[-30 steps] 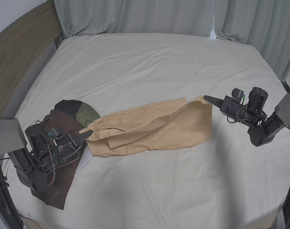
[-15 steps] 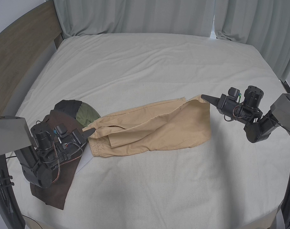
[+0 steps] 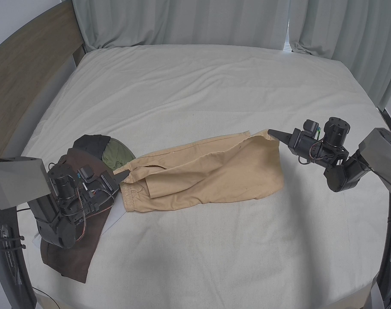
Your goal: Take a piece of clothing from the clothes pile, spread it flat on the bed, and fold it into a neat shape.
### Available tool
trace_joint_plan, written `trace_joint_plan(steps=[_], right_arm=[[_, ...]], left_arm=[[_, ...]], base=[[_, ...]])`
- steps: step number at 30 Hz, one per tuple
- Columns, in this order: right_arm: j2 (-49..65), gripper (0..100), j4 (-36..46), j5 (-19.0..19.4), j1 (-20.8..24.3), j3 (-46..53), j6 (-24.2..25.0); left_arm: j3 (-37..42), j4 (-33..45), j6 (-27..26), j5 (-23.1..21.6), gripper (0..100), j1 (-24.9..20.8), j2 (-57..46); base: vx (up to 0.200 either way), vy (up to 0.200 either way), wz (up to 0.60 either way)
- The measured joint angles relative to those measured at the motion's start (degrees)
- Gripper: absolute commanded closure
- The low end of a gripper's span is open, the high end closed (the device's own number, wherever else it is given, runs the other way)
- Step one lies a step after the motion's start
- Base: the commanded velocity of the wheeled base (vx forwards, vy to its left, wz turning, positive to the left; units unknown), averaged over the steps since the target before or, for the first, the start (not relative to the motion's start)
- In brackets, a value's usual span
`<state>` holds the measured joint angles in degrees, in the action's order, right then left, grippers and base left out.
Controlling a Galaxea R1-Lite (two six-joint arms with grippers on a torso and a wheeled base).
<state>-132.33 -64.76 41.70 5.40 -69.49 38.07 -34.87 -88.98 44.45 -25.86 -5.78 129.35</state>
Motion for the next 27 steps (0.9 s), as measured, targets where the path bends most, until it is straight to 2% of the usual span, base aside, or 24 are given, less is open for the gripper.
trace_joint_plan(steps=[24,25,27], right_arm=[[-5.52,100,2.22,-0.07,0.82,-8.73,0.07],[-5.73,0,2.19,-0.07,0.96,-9.09,0.07],[-6.16,0,2.19,-0.11,1.27,-9.75,0.07]], left_arm=[[-5.56,0.02,0.27,0.05,100,1.49,4.19],[-5.66,0.02,0.27,0.05,100,1.51,4.28],[-5.84,0.0,0.27,0.02,100,1.6,4.49]], base=[[0.0,0.0,0.0],[0.0,0.0,0.0],[0.0,0.0,0.0]])
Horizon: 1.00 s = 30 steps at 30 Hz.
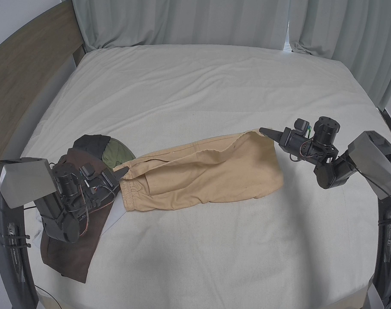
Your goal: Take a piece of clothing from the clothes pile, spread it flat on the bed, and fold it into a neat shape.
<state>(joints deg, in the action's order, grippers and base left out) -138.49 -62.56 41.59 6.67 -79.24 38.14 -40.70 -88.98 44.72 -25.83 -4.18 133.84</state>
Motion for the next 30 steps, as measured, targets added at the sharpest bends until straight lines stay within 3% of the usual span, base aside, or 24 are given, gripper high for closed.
trace_joint_plan(steps=[1,12,30], right_arm=[[-0.24,0,0.0,0.0,0.09,-0.34,0.01],[-2.36,0,-0.9,-0.68,0.33,-2.16,-0.07],[2.38,0,-8.98,-0.62,0.79,13.81,-0.35]], left_arm=[[-0.06,0.0,0.0,0.0,0,0.07,0.11],[-2.35,0.02,-0.24,1.37,0,1.24,1.68],[4.44,0.07,-0.57,0.66,0,1.54,-6.97]], base=[[0.0,0.0,0.0],[0.0,0.0,0.0],[0.0,0.0,0.0]])
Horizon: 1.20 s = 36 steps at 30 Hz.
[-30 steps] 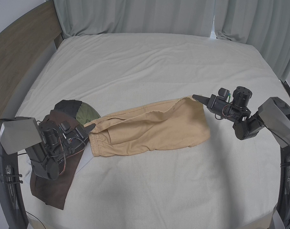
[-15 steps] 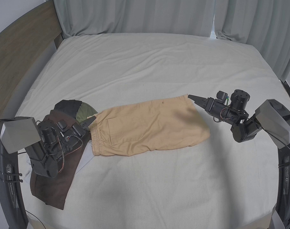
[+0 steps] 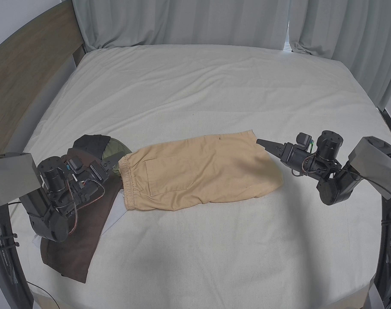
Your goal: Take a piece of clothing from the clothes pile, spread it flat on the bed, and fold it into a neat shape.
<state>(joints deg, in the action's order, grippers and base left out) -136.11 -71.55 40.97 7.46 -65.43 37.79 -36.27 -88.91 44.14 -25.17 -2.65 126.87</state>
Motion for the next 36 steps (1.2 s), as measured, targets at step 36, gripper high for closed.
trace_joint_plan(steps=[36], right_arm=[[6.75,0,-7.85,-5.78,2.9,25.58,-2.22]], left_arm=[[7.35,-0.02,-30.84,-0.06,0,-1.9,-3.85]], base=[[0.0,0.0,0.0]])
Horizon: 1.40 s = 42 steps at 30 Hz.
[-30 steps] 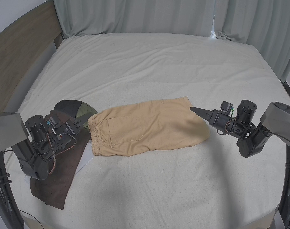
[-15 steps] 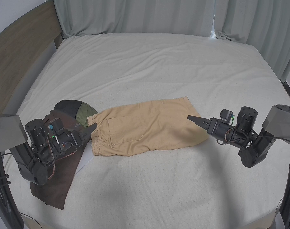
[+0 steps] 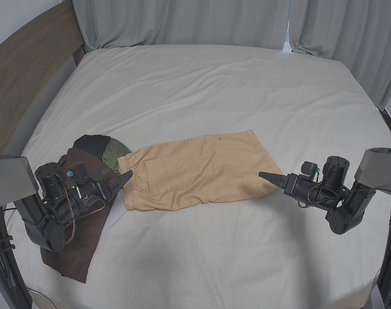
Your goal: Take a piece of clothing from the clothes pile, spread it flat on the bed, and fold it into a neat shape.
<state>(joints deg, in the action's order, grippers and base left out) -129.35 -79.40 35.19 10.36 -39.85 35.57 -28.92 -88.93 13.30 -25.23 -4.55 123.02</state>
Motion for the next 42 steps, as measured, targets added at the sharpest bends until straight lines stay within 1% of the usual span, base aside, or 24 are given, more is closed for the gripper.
trace_joint_plan(steps=[19,28,30,35,37,40,42], right_arm=[[-6.45,0,0.07,0.0,0.07,0.52,-0.84],[-9.79,0,0.02,0.0,0.18,-1.55,-0.73],[-10.62,0,0.02,-0.55,0.18,-2.43,-0.65],[-12.76,0,-0.48,-3.36,0.61,-4.88,-0.49],[-13.48,0,-0.63,-3.75,0.88,-5.66,-0.38],[-14.36,0,-0.66,-4.49,1.49,-6.95,0.94],[-15.04,0,-0.88,-5.75,2.08,-7.97,1.84]], left_arm=[[-0.46,0.0,0.02,0.06,0,0.33,1.44],[-0.57,0.0,0.09,0.0,0,0.5,1.71],[-0.57,0.02,0.11,0.02,0,0.5,1.73],[-0.74,0.02,0.13,0.0,0,0.52,1.82],[-0.82,0.02,0.11,0.02,0,0.52,1.88],[-0.88,0.0,0.13,0.0,0,0.52,1.95],[-0.88,0.0,0.13,0.0,0,0.5,1.95]], base=[[0.0,0.0,0.0],[0.0,0.0,0.0],[0.0,0.0,0.0],[0.0,0.0,0.0],[0.0,0.0,0.0],[0.0,0.0,0.0],[0.0,0.0,0.0]])
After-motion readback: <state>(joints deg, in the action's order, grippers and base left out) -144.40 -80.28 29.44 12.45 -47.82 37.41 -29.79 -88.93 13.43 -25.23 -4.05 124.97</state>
